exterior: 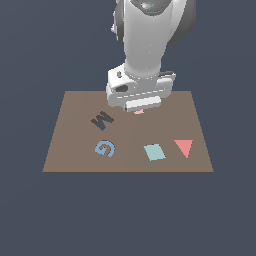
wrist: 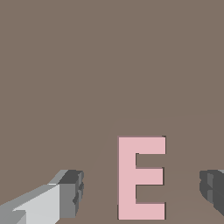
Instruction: Insert a designated object into the corresponding slot on a board.
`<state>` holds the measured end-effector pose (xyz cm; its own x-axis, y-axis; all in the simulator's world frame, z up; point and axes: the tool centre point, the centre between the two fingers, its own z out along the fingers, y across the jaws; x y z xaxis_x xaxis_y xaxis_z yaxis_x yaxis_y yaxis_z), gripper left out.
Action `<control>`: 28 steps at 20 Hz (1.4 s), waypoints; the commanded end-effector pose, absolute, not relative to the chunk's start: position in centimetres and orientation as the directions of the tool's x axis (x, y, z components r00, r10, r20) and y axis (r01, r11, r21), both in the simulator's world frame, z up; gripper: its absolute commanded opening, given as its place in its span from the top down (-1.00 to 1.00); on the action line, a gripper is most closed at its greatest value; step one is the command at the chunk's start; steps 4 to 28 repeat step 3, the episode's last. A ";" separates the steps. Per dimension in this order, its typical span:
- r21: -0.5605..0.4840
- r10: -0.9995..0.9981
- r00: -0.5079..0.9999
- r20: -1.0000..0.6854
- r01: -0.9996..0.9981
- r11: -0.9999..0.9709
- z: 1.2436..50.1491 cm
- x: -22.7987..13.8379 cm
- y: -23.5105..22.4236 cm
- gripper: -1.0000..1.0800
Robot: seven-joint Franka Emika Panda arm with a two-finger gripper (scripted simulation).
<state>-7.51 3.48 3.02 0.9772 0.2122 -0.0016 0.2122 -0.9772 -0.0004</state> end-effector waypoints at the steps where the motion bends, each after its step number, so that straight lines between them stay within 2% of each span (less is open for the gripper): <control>1: 0.000 0.212 0.977 -0.001 0.212 -0.977 3.0 -7.5 3.5 -0.92; 28: 0.000 0.212 0.977 -0.001 0.212 -0.977 3.0 -7.5 3.5 -0.92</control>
